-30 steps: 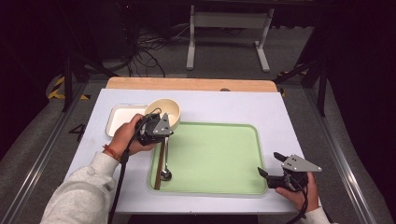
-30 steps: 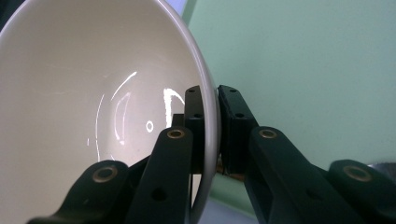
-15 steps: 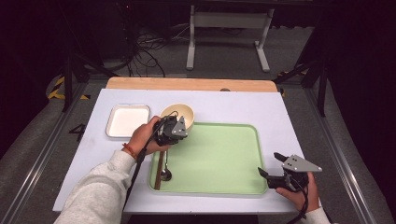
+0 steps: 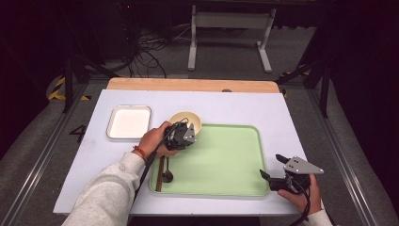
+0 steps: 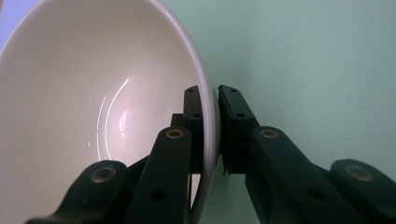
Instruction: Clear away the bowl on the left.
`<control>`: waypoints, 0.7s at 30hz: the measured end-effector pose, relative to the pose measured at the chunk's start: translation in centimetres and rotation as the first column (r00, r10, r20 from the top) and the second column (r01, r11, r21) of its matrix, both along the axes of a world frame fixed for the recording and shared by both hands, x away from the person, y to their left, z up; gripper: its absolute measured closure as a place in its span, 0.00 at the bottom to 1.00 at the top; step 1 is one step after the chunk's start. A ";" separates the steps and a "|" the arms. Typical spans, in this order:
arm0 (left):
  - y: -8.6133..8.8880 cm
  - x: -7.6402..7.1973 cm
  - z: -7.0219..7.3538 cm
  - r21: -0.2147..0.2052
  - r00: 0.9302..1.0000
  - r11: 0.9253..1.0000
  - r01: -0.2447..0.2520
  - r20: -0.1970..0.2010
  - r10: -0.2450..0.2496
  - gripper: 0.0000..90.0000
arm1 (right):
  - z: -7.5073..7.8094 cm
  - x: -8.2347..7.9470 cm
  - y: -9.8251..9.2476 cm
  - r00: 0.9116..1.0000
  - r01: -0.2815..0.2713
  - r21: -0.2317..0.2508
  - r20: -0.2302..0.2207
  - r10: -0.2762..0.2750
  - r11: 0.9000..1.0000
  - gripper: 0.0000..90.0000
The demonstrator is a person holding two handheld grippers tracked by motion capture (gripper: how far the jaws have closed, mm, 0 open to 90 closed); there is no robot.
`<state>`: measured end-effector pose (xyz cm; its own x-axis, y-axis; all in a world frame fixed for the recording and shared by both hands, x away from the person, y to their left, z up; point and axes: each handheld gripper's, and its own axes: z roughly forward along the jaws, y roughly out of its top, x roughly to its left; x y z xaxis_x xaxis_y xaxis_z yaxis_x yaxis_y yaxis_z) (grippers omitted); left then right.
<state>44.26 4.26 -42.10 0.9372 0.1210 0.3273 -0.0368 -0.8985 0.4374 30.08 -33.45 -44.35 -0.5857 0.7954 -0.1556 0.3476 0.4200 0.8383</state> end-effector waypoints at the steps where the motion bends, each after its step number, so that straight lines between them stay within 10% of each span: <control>1: -0.1 0.1 -0.1 0.002 1.000 1.000 0.000 -0.006 0.000 0.92 | 0.0 0.0 0.0 1.000 0.000 0.000 -0.001 0.000 1.000 0.20; 12: 0.1 0.2 -0.5 -0.046 1.000 0.999 -0.020 -0.018 0.019 0.88 | -0.1 0.0 0.1 1.000 -0.002 -0.004 -0.006 0.002 1.000 0.19; 21: 2.1 0.2 0.6 -0.164 0.997 0.985 -0.056 -0.069 0.045 0.78 | -0.1 0.0 0.0 1.000 -0.002 -0.005 -0.005 0.002 1.000 0.19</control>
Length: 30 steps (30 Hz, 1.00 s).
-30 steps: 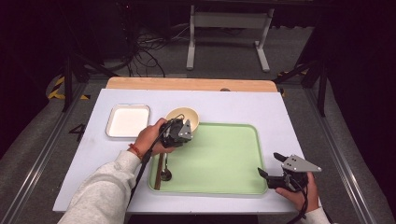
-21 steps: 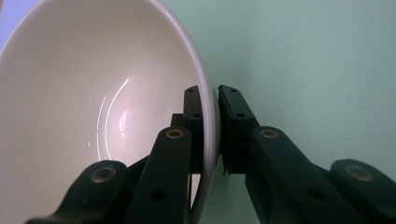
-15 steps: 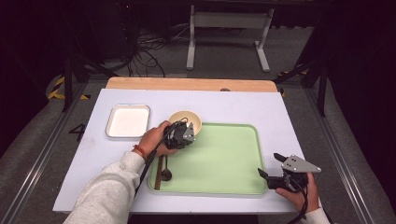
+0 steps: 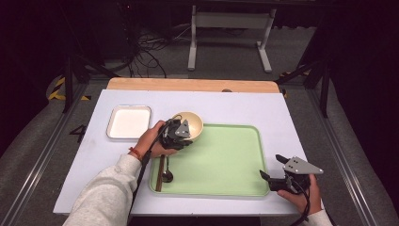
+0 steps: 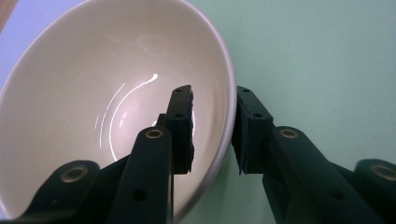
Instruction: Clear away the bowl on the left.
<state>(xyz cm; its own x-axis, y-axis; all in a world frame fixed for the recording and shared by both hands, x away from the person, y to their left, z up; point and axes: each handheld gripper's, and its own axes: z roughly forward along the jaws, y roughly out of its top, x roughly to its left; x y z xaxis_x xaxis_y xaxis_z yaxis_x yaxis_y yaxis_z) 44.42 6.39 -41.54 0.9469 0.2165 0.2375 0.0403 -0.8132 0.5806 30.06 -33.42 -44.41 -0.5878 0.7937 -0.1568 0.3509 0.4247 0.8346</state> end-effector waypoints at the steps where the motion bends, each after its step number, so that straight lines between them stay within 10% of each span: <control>1: 0.2 0.0 0.1 -0.006 1.000 1.000 0.000 -0.003 0.000 0.78 | 0.0 0.0 0.0 1.000 0.000 0.000 0.000 0.000 1.000 0.19; 18: 5.2 -1.8 3.2 -0.150 0.998 0.986 -0.070 -0.007 0.070 0.75 | 0.0 0.0 0.1 1.000 0.000 -0.006 0.000 0.000 1.000 0.19; 27: 9.9 -2.5 3.5 -0.189 0.982 0.964 -0.185 -0.003 0.188 0.63 | 0.0 -0.1 0.1 1.000 0.000 -0.004 -0.001 0.000 1.000 0.19; 30: 12.1 -2.6 3.5 -0.219 0.970 0.946 -0.239 -0.019 0.241 0.60 | 0.0 -0.1 0.1 1.000 0.001 -0.003 -0.002 -0.001 1.000 0.19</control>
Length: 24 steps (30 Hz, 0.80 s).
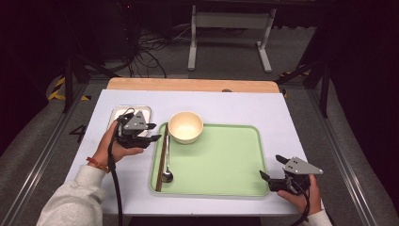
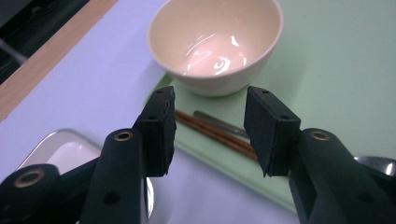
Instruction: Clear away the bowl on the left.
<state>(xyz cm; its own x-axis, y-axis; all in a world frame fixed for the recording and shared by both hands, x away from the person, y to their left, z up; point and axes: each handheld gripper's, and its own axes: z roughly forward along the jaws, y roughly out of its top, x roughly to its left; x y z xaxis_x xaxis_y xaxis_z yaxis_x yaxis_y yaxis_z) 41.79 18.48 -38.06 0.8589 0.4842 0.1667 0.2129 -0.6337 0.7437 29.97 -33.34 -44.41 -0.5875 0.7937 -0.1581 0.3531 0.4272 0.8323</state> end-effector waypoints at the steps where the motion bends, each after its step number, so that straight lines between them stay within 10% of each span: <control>1: 0.5 0.0 -0.1 -0.005 1.000 1.000 -0.013 0.001 0.013 0.58 | 0.0 0.0 0.0 1.000 0.000 -0.002 0.000 0.000 1.000 0.19; 6: 2.8 0.2 -0.6 0.013 0.992 0.991 -0.129 -0.003 0.129 0.46 | 0.1 0.0 0.1 1.000 0.001 0.000 0.000 -0.001 1.000 0.19; 14: 7.8 1.6 -1.9 -0.057 0.945 0.945 -0.321 -0.088 0.315 0.35 | 0.0 0.0 0.1 1.000 0.000 -0.002 -0.002 0.000 1.000 0.19; 22: 11.4 3.5 -4.7 -0.078 0.846 0.857 -0.509 -0.231 0.481 0.29 | -0.1 0.0 0.1 1.000 -0.003 -0.004 -0.003 0.003 1.000 0.19; 24: 12.0 3.8 -5.3 -0.081 0.830 0.846 -0.527 -0.263 0.492 0.28 | -0.1 0.0 0.1 1.000 -0.004 -0.006 -0.003 0.004 1.000 0.19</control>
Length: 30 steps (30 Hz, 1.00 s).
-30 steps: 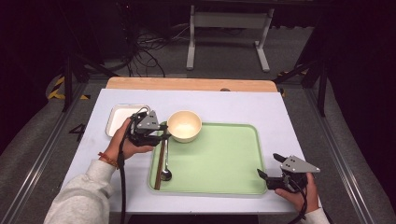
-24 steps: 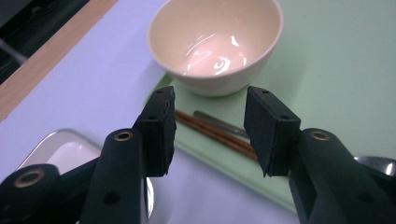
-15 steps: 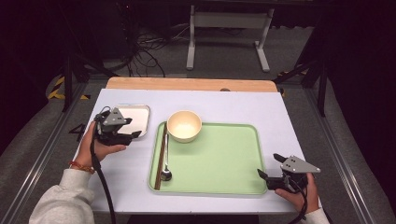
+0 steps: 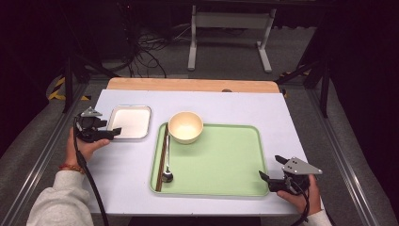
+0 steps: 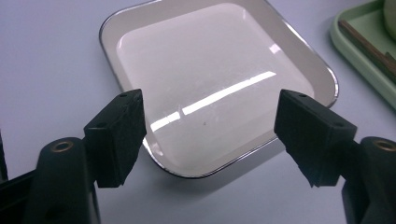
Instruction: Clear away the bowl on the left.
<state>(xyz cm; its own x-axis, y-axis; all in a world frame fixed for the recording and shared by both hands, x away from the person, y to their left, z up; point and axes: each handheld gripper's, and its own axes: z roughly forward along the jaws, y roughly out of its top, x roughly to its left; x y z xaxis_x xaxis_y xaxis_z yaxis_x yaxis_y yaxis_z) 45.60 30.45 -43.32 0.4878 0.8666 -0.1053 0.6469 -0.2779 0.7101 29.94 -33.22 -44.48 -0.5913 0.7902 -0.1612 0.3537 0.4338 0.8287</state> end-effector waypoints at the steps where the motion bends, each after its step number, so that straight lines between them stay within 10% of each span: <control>1: 0.1 0.1 -0.2 0.000 1.000 1.000 -0.008 -0.005 0.008 0.27 | 0.0 0.0 0.0 1.000 -0.001 0.002 0.000 0.001 1.000 0.19; 7: 0.8 1.0 -1.3 -0.017 0.993 0.995 -0.095 -0.070 0.094 0.19 | -0.1 0.1 0.0 1.000 -0.001 -0.002 -0.002 0.001 1.000 0.19; 30: 0.0 2.6 -2.6 -0.049 0.991 0.995 -0.086 -0.109 0.080 0.25 | 0.1 -0.8 -0.5 1.000 0.020 0.008 0.002 -0.020 1.000 0.19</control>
<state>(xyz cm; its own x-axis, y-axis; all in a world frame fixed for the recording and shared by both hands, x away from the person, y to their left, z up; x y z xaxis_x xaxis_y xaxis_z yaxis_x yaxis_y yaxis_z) 48.19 30.44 -45.96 0.3978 0.8953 -0.2004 0.7392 -0.1834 0.6481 29.18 -33.74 -44.40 -0.5753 0.8030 -0.1558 0.3607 0.4200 0.8327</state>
